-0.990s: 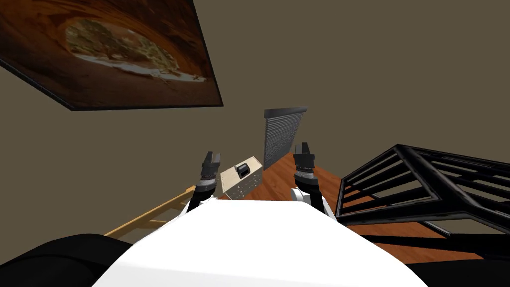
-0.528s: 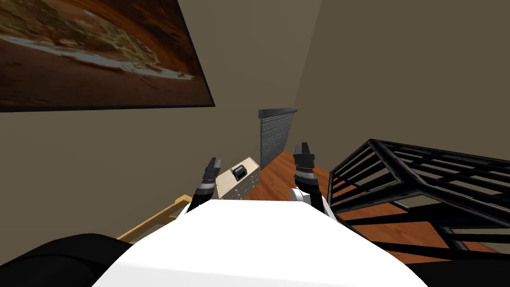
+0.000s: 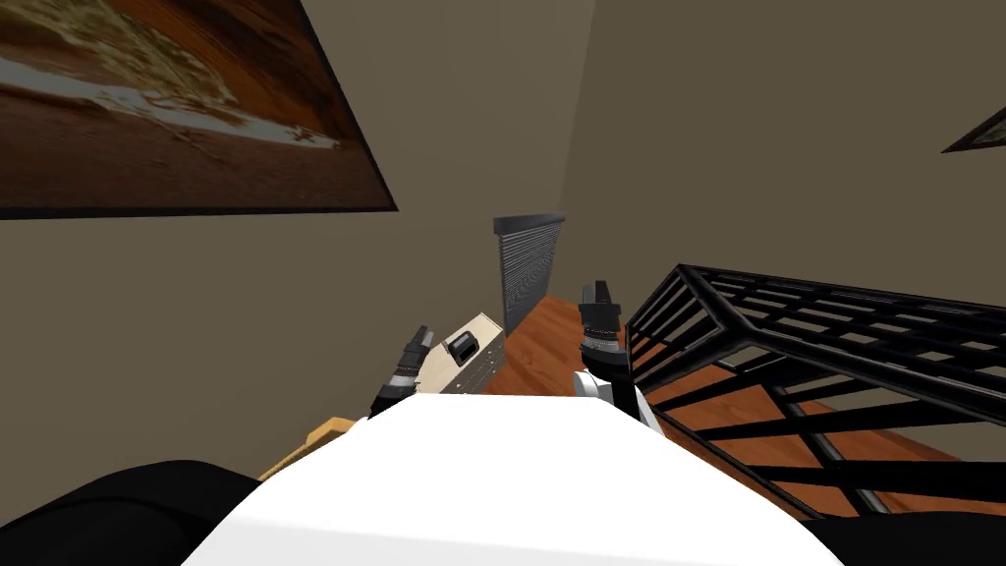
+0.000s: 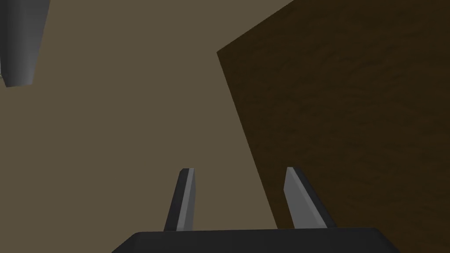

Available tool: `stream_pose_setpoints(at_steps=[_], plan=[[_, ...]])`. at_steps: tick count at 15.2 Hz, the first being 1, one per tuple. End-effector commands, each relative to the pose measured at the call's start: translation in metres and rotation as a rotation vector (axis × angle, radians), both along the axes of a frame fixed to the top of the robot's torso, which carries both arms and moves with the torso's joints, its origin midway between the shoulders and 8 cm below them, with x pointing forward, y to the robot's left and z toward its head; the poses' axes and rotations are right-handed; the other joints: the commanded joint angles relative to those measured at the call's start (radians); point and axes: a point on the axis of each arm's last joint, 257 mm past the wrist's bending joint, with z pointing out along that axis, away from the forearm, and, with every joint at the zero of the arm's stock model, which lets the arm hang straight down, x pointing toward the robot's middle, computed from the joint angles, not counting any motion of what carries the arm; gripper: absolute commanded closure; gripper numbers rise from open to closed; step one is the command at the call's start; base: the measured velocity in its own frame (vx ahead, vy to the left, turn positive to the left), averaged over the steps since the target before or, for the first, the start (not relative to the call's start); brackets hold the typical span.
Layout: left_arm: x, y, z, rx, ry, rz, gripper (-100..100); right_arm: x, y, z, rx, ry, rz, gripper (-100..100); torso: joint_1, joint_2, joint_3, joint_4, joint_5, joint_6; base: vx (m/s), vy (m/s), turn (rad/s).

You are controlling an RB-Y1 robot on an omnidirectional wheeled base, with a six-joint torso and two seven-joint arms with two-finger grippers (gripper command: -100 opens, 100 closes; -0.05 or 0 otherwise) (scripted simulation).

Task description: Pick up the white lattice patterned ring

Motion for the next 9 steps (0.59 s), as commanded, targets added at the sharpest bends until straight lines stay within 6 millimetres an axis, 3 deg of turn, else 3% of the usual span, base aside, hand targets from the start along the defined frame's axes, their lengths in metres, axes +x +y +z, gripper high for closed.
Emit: stream_pose_setpoints(at_steps=[1, 7, 9], plan=[[-0.007, 0.013, -0.024, 0.006, 0.060, 0.006, -100, 0.000, 0.000, 0.000, 0.000, 0.000, 0.000, 0, 0.000, 0.000, 0.000, 0.000, 0.000, 0.000, 0.032, 0.023, -0.308], [-0.032, 0.049, -0.088, 0.014, 0.220, 0.039, -100, 0.000, 0.000, 0.000, 0.000, 0.000, 0.000, 0, 0.000, -0.001, 0.000, 0.000, 0.000, 0.000, 0.030, 0.025, -0.270], [-0.035, 0.053, -0.097, 0.013, 0.238, 0.048, -100, 0.000, 0.000, 0.000, 0.000, 0.000, 0.000, 0, 0.000, -0.001, 0.000, 0.000, 0.000, 0.000, 0.025, 0.029, -0.154]])
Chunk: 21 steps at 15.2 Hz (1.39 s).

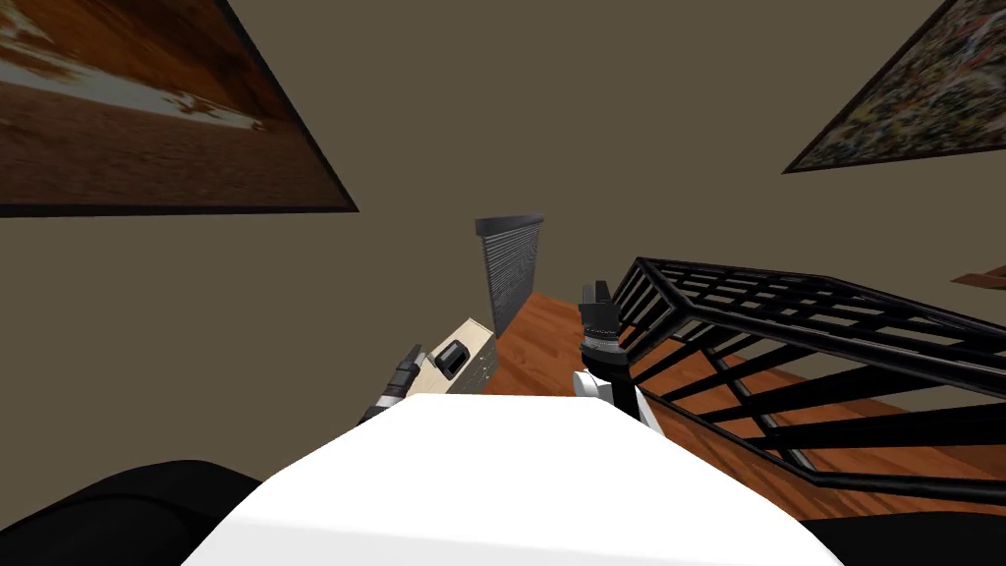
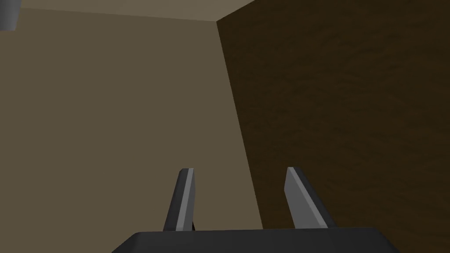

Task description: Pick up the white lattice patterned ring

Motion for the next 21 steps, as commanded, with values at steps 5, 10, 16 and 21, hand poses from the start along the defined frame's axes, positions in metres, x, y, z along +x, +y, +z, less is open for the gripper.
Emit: stream_pose_setpoints(at_steps=[5, 10, 16, 21], plan=[[-0.027, 0.027, -0.046, 0.000, 0.116, 0.033, -100, 0.000, 0.000, 0.000, 0.000, 0.000, 0.000, 0, -0.001, 0.000, 0.000, 0.000, 0.000, 0.001, 0.022, 0.018, -0.206], [-0.058, 0.053, -0.083, -0.006, 0.222, 0.069, -100, 0.000, 0.000, 0.000, 0.000, 0.000, 0.000, 0, 0.000, 0.000, 0.000, 0.000, 0.000, 0.001, 0.027, 0.022, -0.201], [-0.109, 0.086, -0.129, -0.021, 0.366, 0.124, -100, 0.000, 0.000, 0.000, 0.000, 0.000, 0.000, 0, 0.000, -0.001, -0.001, 0.000, 0.000, 0.001, 0.035, 0.036, -0.274], [-0.145, 0.104, -0.154, -0.036, 0.454, 0.162, -100, 0.000, 0.000, 0.000, 0.000, 0.000, 0.000, 0, -0.001, -0.001, -0.001, 0.000, 0.000, 0.001, 0.033, 0.028, -0.191]])
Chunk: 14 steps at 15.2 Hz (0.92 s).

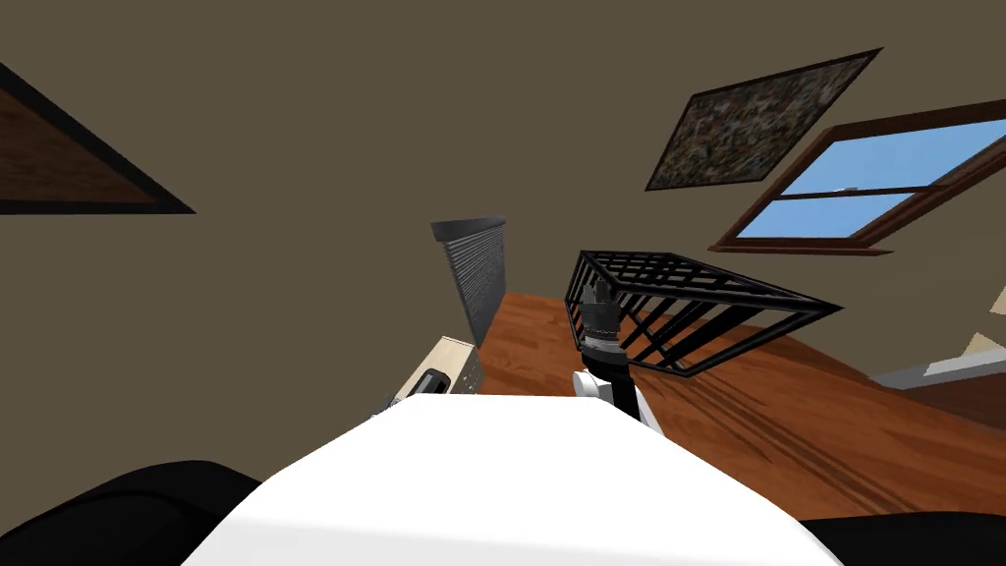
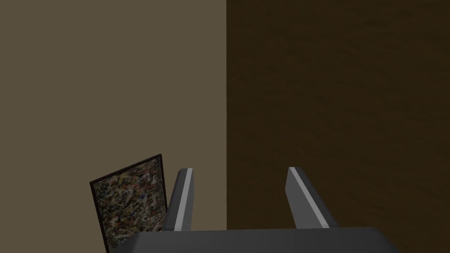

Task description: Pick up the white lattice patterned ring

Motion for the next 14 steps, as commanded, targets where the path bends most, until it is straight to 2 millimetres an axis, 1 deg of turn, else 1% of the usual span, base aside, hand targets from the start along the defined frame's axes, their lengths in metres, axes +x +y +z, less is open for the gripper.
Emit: stream_pose_setpoints(at_steps=[1, 2, 3, 4, 5, 6, 7, 8, 9, 10, 11, 13, 14], plan=[[-0.025, 0.010, -0.015, -0.011, 0.060, 0.029, -100, 0.000, 0.000, 0.000, 0.000, 0.000, 0.000, 0, 0.000, 0.000, 0.000, 0.000, 0.000, 0.000, 0.026, 0.032, -0.265], [-0.037, 0.014, -0.021, -0.019, 0.085, 0.040, -100, 0.000, 0.000, 0.000, 0.000, 0.000, 0.000, 0, 0.000, 0.000, 0.000, 0.000, 0.000, 0.000, 0.045, 0.041, -0.392], [-0.038, 0.014, -0.021, -0.019, 0.087, 0.041, -100, 0.000, 0.000, 0.000, 0.000, 0.000, 0.000, 0, 0.001, 0.000, 0.000, 0.000, 0.000, 0.000, 0.051, 0.048, -0.291], [-0.043, 0.016, -0.025, -0.019, 0.099, 0.048, -100, 0.000, 0.000, 0.000, 0.000, 0.000, 0.000, 0, 0.001, -0.001, -0.001, 0.000, 0.000, 0.000, 0.036, 0.042, -0.085], [-0.060, 0.022, -0.034, -0.027, 0.134, 0.066, -100, 0.000, 0.000, 0.000, 0.000, 0.000, 0.000, 0, 0.001, -0.001, -0.001, 0.000, 0.000, -0.001, 0.034, 0.038, -0.143], [-0.061, 0.022, -0.034, -0.027, 0.135, 0.067, -100, 0.000, 0.000, 0.000, 0.000, 0.000, 0.000, 0, 0.001, -0.001, 0.000, 0.000, 0.000, 0.000, 0.033, 0.036, -0.162], [-0.077, 0.026, -0.042, -0.036, 0.170, 0.085, -100, 0.000, 0.000, 0.000, 0.000, 0.000, 0.000, 0, 0.001, -0.001, 0.000, 0.000, 0.000, 0.000, 0.036, 0.037, -0.216], [-0.078, 0.026, -0.042, -0.036, 0.170, 0.085, -100, 0.000, 0.000, 0.000, 0.000, 0.000, 0.000, 0, 0.001, -0.001, 0.000, 0.000, 0.000, 0.000, 0.034, 0.036, -0.188], [-0.094, 0.029, -0.049, -0.045, 0.203, 0.101, -100, 0.000, 0.000, 0.000, 0.000, 0.000, 0.000, 0, 0.000, -0.001, 0.000, 0.000, 0.000, 0.000, 0.040, 0.036, -0.246], [-0.094, 0.029, -0.049, -0.045, 0.203, 0.101, -100, 0.000, 0.000, 0.000, 0.000, 0.000, 0.000, 0, 0.000, -0.001, 0.000, 0.000, 0.000, 0.000, 0.037, 0.036, -0.195], [-0.106, 0.030, -0.055, -0.055, 0.227, 0.113, -100, 0.000, 0.000, 0.000, 0.000, 0.000, 0.000, 0, 0.000, -0.001, -0.001, 0.000, 0.000, 0.000, 0.035, 0.034, -0.183], [-0.109, 0.031, -0.056, -0.055, 0.233, 0.117, -100, 0.000, 0.000, 0.000, 0.000, 0.000, 0.000, 0, 0.000, -0.001, 0.000, 0.000, 0.000, 0.000, 0.024, 0.027, -0.082], [-0.123, 0.032, -0.062, -0.064, 0.261, 0.131, -100, 0.000, 0.000, 0.000, 0.000, 0.000, 0.000, 0, -0.001, 0.000, 0.000, 0.000, 0.000, -0.001, 0.020, 0.020, -0.092]])
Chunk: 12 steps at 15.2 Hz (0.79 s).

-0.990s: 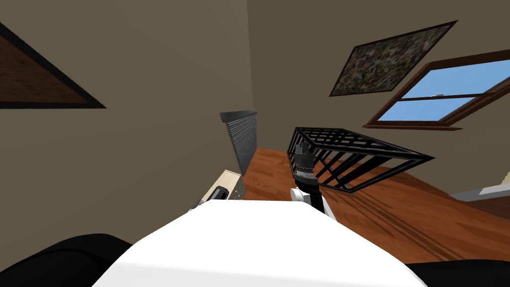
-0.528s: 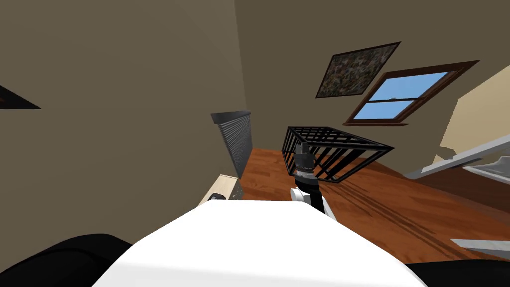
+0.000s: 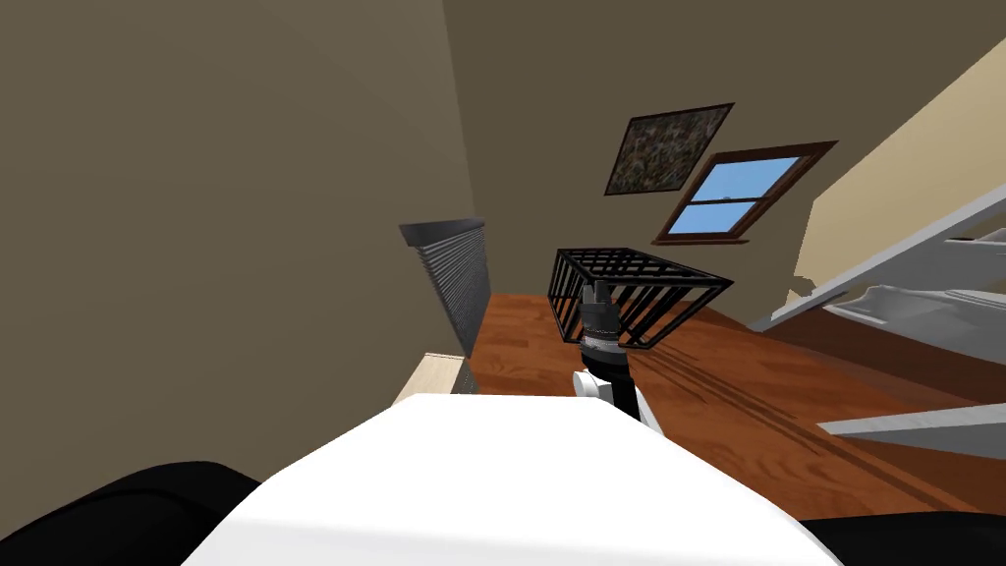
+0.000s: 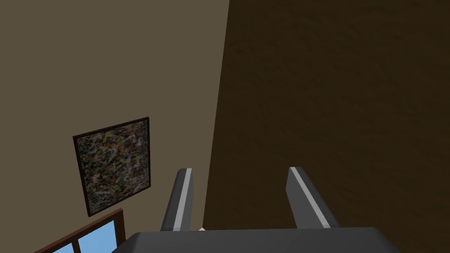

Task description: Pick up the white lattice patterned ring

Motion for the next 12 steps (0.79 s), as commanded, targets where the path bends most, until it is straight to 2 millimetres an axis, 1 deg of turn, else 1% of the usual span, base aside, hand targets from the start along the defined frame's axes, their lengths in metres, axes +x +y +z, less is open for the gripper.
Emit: stream_pose_setpoints(at_steps=[1, 3, 5, 6, 7, 8, 10, 11, 12], plan=[[-0.023, 0.000, -0.010, -0.017, 0.045, 0.023, -100, 0.000, 0.000, 0.000, 0.000, 0.000, 0.000, 0, 0.000, 0.000, 0.000, 0.000, 0.000, 0.000, 0.036, 0.026, -0.252], [-0.045, -0.001, -0.019, -0.035, 0.087, 0.044, -100, 0.000, 0.000, 0.000, 0.000, 0.000, 0.000, 0, 0.001, -0.001, 0.000, 0.000, 0.000, 0.001, 0.043, 0.044, -0.278], [-0.059, -0.004, -0.025, -0.048, 0.115, 0.057, -100, 0.000, 0.000, 0.000, 0.000, 0.000, 0.000, 0, 0.002, -0.002, -0.001, 0.000, 0.000, 0.000, 0.047, 0.054, -0.186], [-0.059, -0.004, -0.025, -0.048, 0.115, 0.057, -100, 0.000, 0.000, 0.000, 0.000, 0.000, 0.000, 0, 0.002, -0.002, -0.001, 0.000, 0.000, 0.000, 0.032, 0.043, -0.058], [-0.055, -0.003, -0.024, -0.044, 0.107, 0.053, -100, 0.000, 0.000, 0.000, 0.000, 0.000, 0.000, 0, 0.001, -0.001, -0.001, 0.000, 0.000, 0.000, 0.017, 0.022, -0.009], [-0.046, -0.007, -0.031, -0.045, 0.104, 0.058, -100, 0.000, 0.000, 0.000, 0.000, 0.000, 0.000, 0, 0.000, -0.001, 0.000, 0.000, 0.000, 0.000, 0.001, 0.025, -0.018], [-0.035, -0.010, -0.038, -0.045, 0.100, 0.061, -100, 0.000, 0.000, 0.000, 0.000, 0.000, 0.000, 0, 0.001, 0.001, 0.000, 0.000, 0.000, 0.000, -0.012, 0.046, -0.038], [-0.042, -0.009, -0.034, -0.046, 0.102, 0.059, -100, 0.000, 0.000, 0.000, 0.000, 0.000, 0.000, 0, 0.001, 0.001, 0.001, 0.000, 0.000, 0.000, -0.010, 0.032, -0.023], [-0.041, -0.009, -0.035, -0.045, 0.102, 0.059, 100, 0.000, 0.000, 0.000, 0.000, 0.000, 0.000, 0, 0.001, 0.002, 0.001, 0.000, 0.000, 0.000, -0.003, 0.012, -0.004]])
